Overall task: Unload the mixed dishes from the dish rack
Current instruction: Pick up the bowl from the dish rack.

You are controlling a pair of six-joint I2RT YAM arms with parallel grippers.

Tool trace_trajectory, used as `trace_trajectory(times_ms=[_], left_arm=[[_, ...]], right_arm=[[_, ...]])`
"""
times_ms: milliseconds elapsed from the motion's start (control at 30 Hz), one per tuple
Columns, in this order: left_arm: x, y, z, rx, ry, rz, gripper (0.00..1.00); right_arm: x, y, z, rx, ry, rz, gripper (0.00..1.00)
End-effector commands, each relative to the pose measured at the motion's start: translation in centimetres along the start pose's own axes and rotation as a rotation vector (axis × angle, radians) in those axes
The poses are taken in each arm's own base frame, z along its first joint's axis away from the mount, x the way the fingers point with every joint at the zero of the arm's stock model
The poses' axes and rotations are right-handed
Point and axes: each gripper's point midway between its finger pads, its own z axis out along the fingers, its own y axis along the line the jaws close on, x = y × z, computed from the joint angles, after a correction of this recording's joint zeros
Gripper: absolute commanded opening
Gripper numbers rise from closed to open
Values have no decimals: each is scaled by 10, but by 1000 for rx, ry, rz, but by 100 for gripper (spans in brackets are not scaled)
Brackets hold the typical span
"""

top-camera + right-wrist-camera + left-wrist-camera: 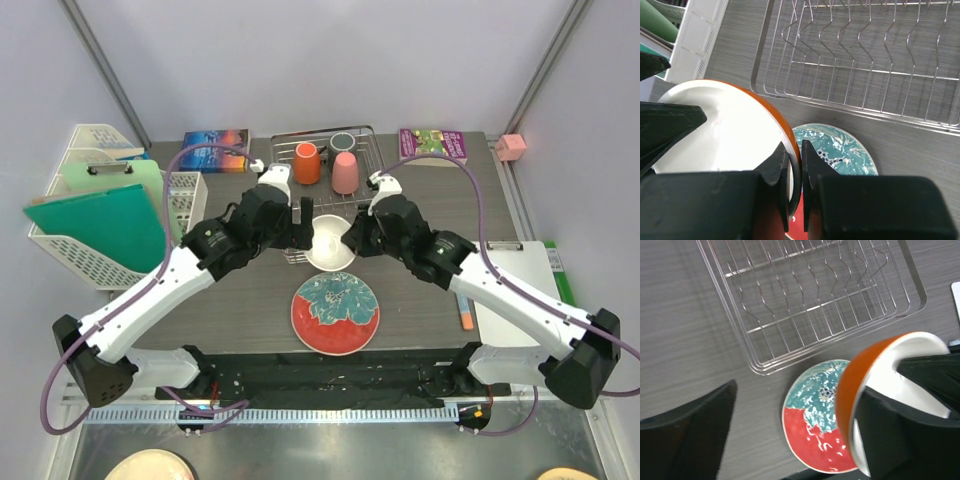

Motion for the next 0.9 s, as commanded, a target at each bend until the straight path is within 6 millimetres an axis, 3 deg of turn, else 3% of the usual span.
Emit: trace_trajectory(times_ms=[0,100,200,367,667,867], left_arm=[[-31,50,-22,-230,-153,10,100],[-31,67,-24,-313,-179,-4,100],[-23,76,-22,-361,-183,-30,100],[-13,87,-18,-408,-192,-57,100],[-6,104,-20,-439,-185,-128,100],[20,106,-4,-459,-49,-57,100]], right_arm=[[10,-11,-28,16,16,12,1],[35,-21,-29,40,87,17,1],[73,-29,-24,81,199,-20,1],[118,-29,-18,133,279,-72,1],[145,-32,-14,153,297,-69,1],[140,-32,-26,133,253,-41,1]])
